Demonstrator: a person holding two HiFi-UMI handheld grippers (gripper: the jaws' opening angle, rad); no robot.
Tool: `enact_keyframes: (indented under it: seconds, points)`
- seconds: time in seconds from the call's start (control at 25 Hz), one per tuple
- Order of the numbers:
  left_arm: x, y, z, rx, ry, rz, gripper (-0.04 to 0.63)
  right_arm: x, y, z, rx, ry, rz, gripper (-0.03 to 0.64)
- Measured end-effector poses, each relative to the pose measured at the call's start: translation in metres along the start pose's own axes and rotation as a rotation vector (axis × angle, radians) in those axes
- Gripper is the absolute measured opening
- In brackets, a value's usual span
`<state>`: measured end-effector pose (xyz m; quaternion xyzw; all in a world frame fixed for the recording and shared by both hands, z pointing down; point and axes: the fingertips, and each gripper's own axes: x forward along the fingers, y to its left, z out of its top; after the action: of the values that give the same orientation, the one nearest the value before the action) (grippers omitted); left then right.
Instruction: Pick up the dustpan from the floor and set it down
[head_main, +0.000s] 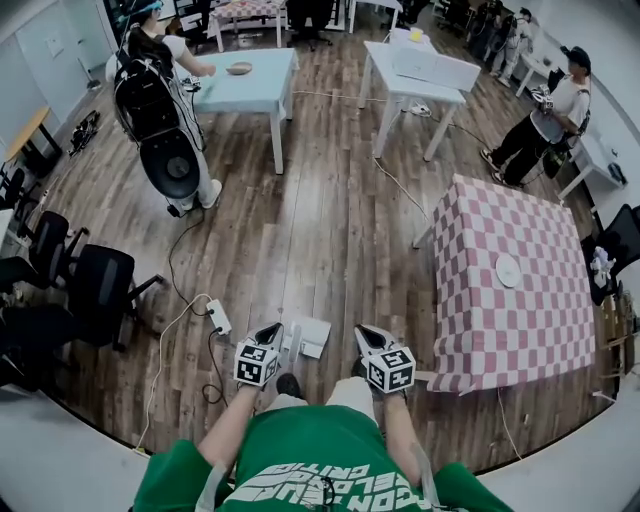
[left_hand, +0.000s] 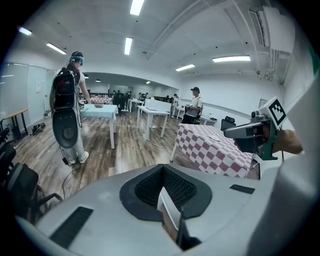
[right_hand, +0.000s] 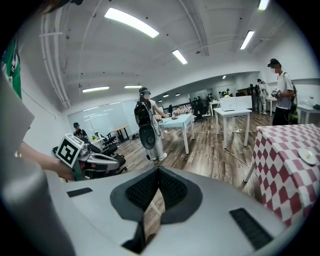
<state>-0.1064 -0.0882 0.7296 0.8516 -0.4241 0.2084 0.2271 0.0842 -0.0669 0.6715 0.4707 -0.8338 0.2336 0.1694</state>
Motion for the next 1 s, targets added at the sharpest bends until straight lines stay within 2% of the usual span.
enact_keyframes:
  seconds: [0.44, 0.48, 0.6, 0.88, 1.0]
  points:
    - [0.020, -0.015, -0.027, -0.046, 0.080, -0.027, 0.008, -0.006, -0.004, -0.013, -0.007, 0.036, -0.006, 0.008]
    - [0.023, -0.016, -0.029, -0.048, 0.087, -0.024, 0.018, -0.006, -0.005, -0.014, -0.009, 0.040, -0.005, 0.008]
    - [0.030, -0.016, -0.035, -0.063, 0.112, -0.013, 0.109, -0.006, -0.006, -0.016, -0.011, 0.055, 0.003, 0.008]
    - [0.046, -0.013, -0.053, -0.084, 0.193, 0.030, 0.193, -0.001, -0.013, -0.011, -0.031, 0.093, 0.031, 0.008]
    - [0.054, -0.013, -0.063, -0.093, 0.231, 0.037, 0.201, 0.002, -0.019, -0.011, -0.032, 0.105, 0.041, 0.008]
